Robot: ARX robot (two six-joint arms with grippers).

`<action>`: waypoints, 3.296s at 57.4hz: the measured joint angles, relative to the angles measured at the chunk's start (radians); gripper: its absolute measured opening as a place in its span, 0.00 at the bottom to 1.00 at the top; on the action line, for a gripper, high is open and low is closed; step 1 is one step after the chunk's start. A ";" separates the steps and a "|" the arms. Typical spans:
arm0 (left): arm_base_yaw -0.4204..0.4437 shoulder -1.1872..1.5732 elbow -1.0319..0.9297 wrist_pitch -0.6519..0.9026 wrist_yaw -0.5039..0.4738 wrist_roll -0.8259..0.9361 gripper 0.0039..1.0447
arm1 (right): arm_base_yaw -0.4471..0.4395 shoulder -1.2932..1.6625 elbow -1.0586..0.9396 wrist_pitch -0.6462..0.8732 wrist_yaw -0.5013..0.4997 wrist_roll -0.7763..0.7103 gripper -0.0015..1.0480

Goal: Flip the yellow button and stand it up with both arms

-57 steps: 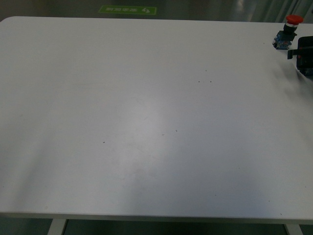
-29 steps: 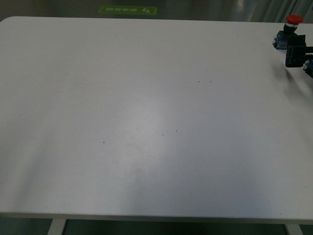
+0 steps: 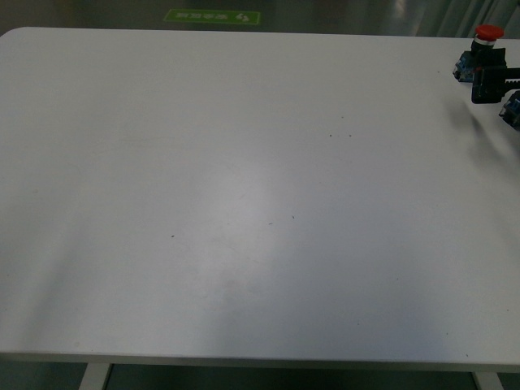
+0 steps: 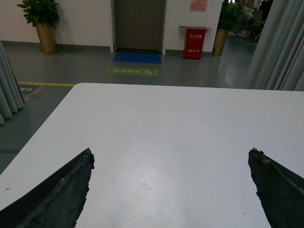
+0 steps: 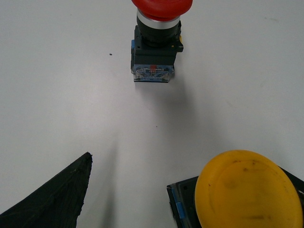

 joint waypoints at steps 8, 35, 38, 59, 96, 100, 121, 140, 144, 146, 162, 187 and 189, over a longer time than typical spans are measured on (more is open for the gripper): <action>0.000 0.000 0.000 0.000 0.000 0.000 0.94 | 0.000 -0.005 -0.001 0.002 0.009 0.000 0.93; 0.000 0.000 0.000 0.000 0.000 0.000 0.94 | -0.028 -0.030 -0.006 0.022 0.031 0.018 0.93; 0.000 0.000 0.000 0.000 0.000 0.000 0.94 | -0.032 -0.039 -0.011 0.025 0.031 0.019 0.93; 0.000 0.000 0.000 0.000 0.000 0.000 0.94 | -0.040 -0.344 -0.183 0.065 -0.256 0.242 0.93; 0.000 -0.001 0.000 0.000 0.000 0.000 0.94 | 0.038 -0.897 -0.935 0.579 -0.085 0.113 0.09; 0.000 -0.001 0.000 0.000 0.000 0.000 0.94 | 0.048 -0.946 -0.989 0.580 -0.068 0.110 0.03; 0.000 -0.001 0.000 0.000 0.000 0.000 0.94 | 0.102 -1.244 -1.188 0.483 -0.023 0.109 0.03; 0.000 -0.001 0.000 0.000 0.000 0.000 0.94 | 0.102 -1.442 -1.281 0.379 -0.023 0.109 0.03; 0.000 -0.001 0.000 0.000 0.000 0.000 0.94 | 0.102 -1.495 -1.286 0.333 -0.023 0.109 0.03; 0.000 -0.001 0.000 0.000 0.000 0.000 0.94 | 0.102 -1.517 -1.288 0.314 -0.023 0.109 0.03; 0.000 -0.001 0.000 0.000 0.000 0.000 0.94 | 0.102 -1.699 -1.294 0.148 -0.023 0.109 0.03; 0.000 -0.001 0.000 0.000 0.000 0.000 0.94 | 0.102 -1.921 -1.294 -0.064 -0.023 0.109 0.03; 0.000 -0.001 0.000 0.000 0.000 0.000 0.94 | 0.102 -1.931 -1.294 -0.074 -0.023 0.109 0.03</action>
